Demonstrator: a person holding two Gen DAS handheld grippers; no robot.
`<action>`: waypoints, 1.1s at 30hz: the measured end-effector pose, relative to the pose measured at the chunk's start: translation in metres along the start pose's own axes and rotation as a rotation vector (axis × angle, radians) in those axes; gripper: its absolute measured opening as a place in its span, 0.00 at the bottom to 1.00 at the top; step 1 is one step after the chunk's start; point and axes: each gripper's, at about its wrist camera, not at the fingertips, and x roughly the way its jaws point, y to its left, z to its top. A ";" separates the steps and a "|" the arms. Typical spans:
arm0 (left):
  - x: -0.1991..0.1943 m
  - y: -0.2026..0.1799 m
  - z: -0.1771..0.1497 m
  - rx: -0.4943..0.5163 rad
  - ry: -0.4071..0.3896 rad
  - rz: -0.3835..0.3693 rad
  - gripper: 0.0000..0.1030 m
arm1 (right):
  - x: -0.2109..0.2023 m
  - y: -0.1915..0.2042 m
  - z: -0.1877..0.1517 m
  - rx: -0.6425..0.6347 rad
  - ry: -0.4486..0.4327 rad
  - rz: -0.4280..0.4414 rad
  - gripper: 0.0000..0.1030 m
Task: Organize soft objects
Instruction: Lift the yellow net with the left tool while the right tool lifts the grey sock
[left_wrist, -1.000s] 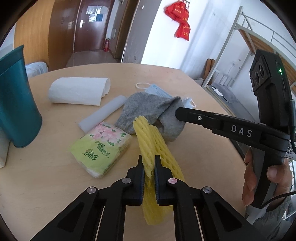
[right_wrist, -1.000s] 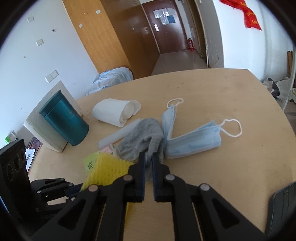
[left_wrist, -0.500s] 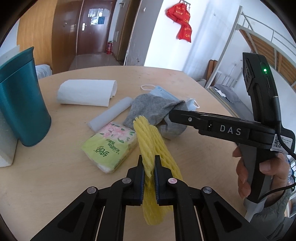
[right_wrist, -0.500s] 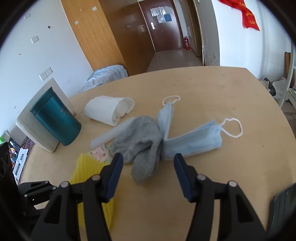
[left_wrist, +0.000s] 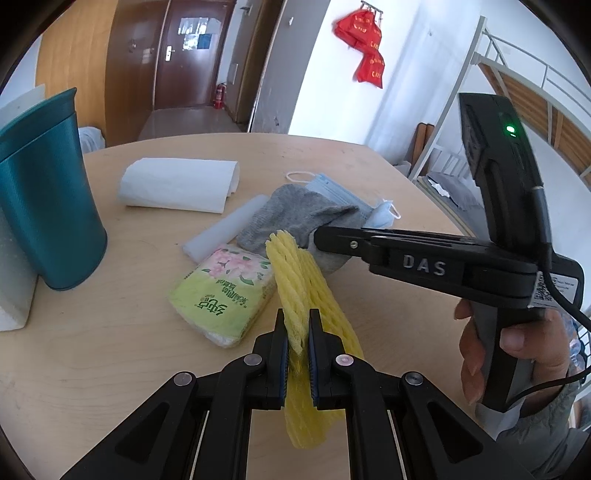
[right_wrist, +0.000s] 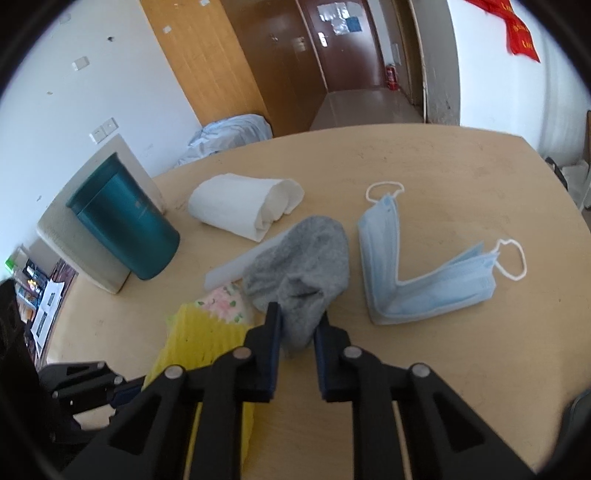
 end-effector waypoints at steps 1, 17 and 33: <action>0.000 0.000 0.000 0.000 0.000 -0.002 0.09 | 0.002 -0.001 0.001 0.012 0.004 -0.002 0.20; -0.010 0.003 -0.003 0.006 -0.028 -0.007 0.09 | -0.015 -0.001 -0.001 0.011 -0.064 0.013 0.08; -0.065 -0.010 -0.015 0.023 -0.121 0.022 0.09 | -0.077 0.021 -0.025 -0.008 -0.186 0.002 0.08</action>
